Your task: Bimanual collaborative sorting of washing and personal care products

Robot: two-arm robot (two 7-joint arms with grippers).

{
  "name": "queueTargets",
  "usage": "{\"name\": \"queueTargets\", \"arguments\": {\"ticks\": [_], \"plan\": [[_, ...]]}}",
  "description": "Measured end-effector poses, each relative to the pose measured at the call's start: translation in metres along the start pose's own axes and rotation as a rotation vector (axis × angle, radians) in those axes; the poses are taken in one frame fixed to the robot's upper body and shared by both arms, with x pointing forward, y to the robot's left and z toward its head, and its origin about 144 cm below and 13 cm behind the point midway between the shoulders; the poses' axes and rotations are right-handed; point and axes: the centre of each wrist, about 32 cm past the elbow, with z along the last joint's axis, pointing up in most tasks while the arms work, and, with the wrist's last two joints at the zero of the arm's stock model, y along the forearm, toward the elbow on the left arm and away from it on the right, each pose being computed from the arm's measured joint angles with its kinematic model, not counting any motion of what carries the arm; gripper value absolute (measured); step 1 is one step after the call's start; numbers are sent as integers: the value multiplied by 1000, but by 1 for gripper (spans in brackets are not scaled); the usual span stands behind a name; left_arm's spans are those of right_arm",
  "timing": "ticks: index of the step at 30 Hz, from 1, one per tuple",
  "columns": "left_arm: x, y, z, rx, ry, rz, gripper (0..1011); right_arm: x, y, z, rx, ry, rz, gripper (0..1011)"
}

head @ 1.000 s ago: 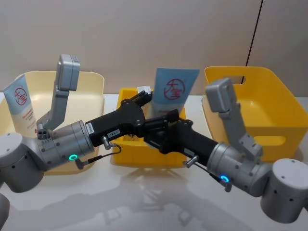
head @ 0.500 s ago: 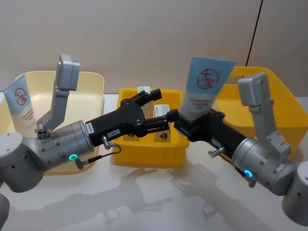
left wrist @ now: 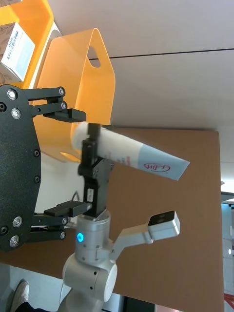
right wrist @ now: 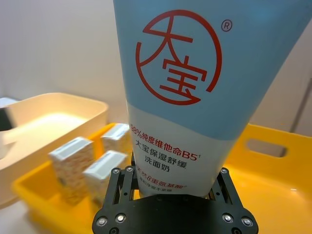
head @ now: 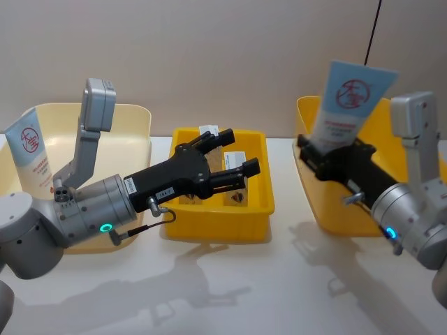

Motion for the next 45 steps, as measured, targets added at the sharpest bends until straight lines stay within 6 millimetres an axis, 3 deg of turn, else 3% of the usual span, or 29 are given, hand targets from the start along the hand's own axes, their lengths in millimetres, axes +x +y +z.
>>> {"name": "queueTargets", "arguments": {"ticks": [11, 26, 36, 40, 45], "plan": [[0, 0, 0, 0, 0, 0, 1003, 24, 15, 2, 16, -41, -172, 617], [0, 0, 0, 0, 0, 0, 1003, 57, 59, 1, -41, -78, -397, 630], [0, 0, 0, 0, 0, 0, 1003, 63, 82, -2, -170, -71, -458, 934], [0, 0, 0, 0, 0, 0, 1003, 63, 88, -4, -216, -66, -467, 1001], [0, 0, 0, 0, 0, 0, 1003, 62, 93, -7, -257, -60, -473, 1001]]}}
